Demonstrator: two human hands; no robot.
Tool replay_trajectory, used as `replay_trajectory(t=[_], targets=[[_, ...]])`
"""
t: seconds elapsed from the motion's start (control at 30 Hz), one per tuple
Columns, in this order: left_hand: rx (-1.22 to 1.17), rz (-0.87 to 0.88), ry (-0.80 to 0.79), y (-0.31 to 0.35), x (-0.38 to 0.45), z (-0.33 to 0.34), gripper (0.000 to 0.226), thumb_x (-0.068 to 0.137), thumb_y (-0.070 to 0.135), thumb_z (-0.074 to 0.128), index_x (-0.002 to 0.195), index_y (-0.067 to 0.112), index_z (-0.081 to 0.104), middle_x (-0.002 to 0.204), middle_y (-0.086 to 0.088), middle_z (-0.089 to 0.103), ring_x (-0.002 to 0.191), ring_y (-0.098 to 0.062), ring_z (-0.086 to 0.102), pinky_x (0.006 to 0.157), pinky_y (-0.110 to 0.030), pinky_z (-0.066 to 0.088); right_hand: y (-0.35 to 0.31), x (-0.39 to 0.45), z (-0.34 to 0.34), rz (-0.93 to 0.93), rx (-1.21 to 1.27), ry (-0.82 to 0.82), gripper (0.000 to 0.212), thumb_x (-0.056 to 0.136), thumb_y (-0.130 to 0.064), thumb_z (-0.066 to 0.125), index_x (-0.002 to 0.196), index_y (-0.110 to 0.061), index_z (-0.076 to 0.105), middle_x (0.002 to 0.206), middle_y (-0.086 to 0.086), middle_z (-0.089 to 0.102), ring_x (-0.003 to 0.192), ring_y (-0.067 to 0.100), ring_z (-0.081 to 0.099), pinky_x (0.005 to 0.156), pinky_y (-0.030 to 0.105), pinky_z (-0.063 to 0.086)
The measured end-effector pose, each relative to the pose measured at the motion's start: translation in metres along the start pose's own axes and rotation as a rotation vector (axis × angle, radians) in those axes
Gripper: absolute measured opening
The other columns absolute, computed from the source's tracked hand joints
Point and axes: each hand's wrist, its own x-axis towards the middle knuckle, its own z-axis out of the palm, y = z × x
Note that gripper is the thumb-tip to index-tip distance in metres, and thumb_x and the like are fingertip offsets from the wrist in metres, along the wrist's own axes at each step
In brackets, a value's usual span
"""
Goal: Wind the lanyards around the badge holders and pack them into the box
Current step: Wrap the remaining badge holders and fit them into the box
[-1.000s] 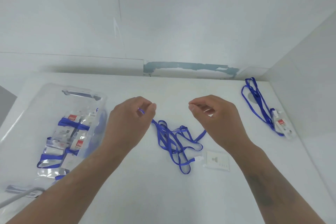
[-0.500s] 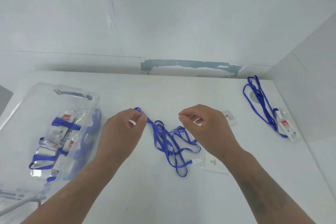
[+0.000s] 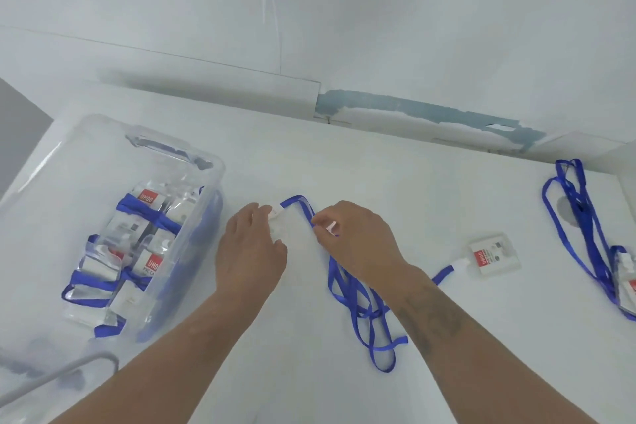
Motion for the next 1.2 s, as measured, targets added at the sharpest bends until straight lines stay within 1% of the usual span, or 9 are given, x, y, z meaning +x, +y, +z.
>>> replay_trajectory(t=[0.1, 0.2, 0.4, 0.63, 0.8, 0.97, 1.07, 1.13, 1.2], targets=[[0.087, -0.021, -0.016, -0.007, 0.012, 0.012, 0.061, 0.089, 0.022, 0.057, 0.146, 0.018, 0.036, 0.158, -0.003, 0.029, 0.143, -0.021, 0.031, 0.114, -0.033, 0.029, -0.001, 0.026, 0.017, -0.075, -0.088, 0.014, 0.028, 0.097, -0.034, 0.05, 0.122, -0.034, 0.062, 0.121, -0.015, 0.055, 0.108, 0.009, 0.052, 0.085, 0.029, 0.049], [0.114, -0.008, 0.0, -0.013, 0.017, 0.022, 0.061, 0.087, 0.018, 0.057, 0.145, 0.018, 0.038, 0.157, -0.004, 0.033, 0.142, -0.022, 0.034, 0.113, -0.034, 0.03, -0.001, 0.049, 0.035, -0.15, -0.163, 0.045, 0.035, 0.096, -0.029, 0.05, 0.131, -0.034, 0.056, 0.132, -0.014, 0.047, 0.119, 0.011, 0.042, 0.084, 0.028, 0.048], [0.068, 0.052, 0.01, -0.017, 0.024, 0.028, 0.066, 0.085, 0.009, 0.058, 0.146, 0.022, 0.036, 0.156, -0.002, 0.033, 0.141, -0.023, 0.033, 0.113, -0.034, 0.03, -0.006, 0.08, 0.056, -0.249, -0.305, 0.028, 0.043, 0.095, -0.028, 0.053, 0.138, -0.03, 0.052, 0.152, -0.003, 0.036, 0.138, 0.023, 0.029, 0.099, 0.035, 0.038], [0.007, 0.222, -0.033, -0.016, 0.021, 0.019, 0.078, 0.085, 0.019, 0.066, 0.15, 0.028, 0.024, 0.16, 0.002, 0.026, 0.142, -0.019, 0.031, 0.113, -0.029, 0.029, 0.0, 0.074, 0.035, -0.278, -0.267, -0.06, 0.03, 0.096, -0.035, 0.051, 0.124, -0.031, 0.061, 0.127, -0.012, 0.057, 0.128, 0.015, 0.038, 0.103, 0.03, 0.034], [-0.024, 0.34, -0.051, -0.002, 0.008, -0.004, 0.083, 0.086, 0.026, 0.066, 0.154, 0.029, 0.018, 0.159, 0.008, 0.025, 0.142, -0.014, 0.027, 0.114, -0.029, 0.026, 0.004, 0.039, -0.006, -0.234, -0.114, -0.137, 0.019, 0.099, -0.038, 0.049, 0.114, -0.034, 0.059, 0.098, -0.017, 0.062, 0.092, 0.006, 0.054, 0.085, 0.027, 0.046], [-0.086, 0.325, -0.122, 0.013, -0.005, -0.024, 0.069, 0.086, 0.036, 0.066, 0.146, 0.039, 0.033, 0.132, 0.019, 0.054, 0.117, -0.01, 0.049, 0.099, -0.025, 0.041, 0.007, 0.002, -0.032, -0.183, -0.012, -0.1, 0.011, 0.097, -0.035, 0.053, 0.104, -0.039, 0.059, 0.09, -0.019, 0.064, 0.083, 0.003, 0.057, 0.077, 0.021, 0.046], [-0.244, 0.149, -0.127, 0.023, -0.015, -0.045, 0.032, 0.088, 0.037, 0.065, 0.117, 0.044, 0.055, 0.106, 0.023, 0.066, 0.09, -0.004, 0.062, 0.077, -0.023, 0.052, 0.012, -0.019, -0.049, -0.118, 0.073, -0.034, 0.007, 0.095, -0.037, 0.056, 0.099, -0.041, 0.059, 0.092, -0.022, 0.066, 0.088, 0.001, 0.061, 0.078, 0.018, 0.047], [-0.356, 0.056, -0.129, 0.028, -0.02, -0.057, 0.008, 0.086, 0.037, 0.067, 0.092, 0.038, 0.062, 0.081, 0.021, 0.068, 0.069, -0.003, 0.061, 0.061, -0.022, 0.05, 0.016, -0.034, -0.058, -0.072, 0.14, 0.031, 0.007, 0.094, -0.036, 0.059, 0.094, -0.042, 0.058, 0.091, -0.025, 0.066, 0.089, -0.003, 0.061, 0.076, 0.013, 0.048], [-0.559, -0.013, -0.158, 0.033, -0.024, -0.066, 0.006, 0.083, 0.031, 0.073, 0.081, 0.033, 0.067, 0.072, 0.016, 0.068, 0.059, -0.003, 0.057, 0.056, -0.021, 0.047, 0.019, -0.048, -0.064, -0.029, 0.243, 0.089, 0.011, 0.093, -0.032, 0.063, 0.091, -0.042, 0.06, 0.091, -0.029, 0.066, 0.091, -0.006, 0.062, 0.076, 0.008, 0.046]])
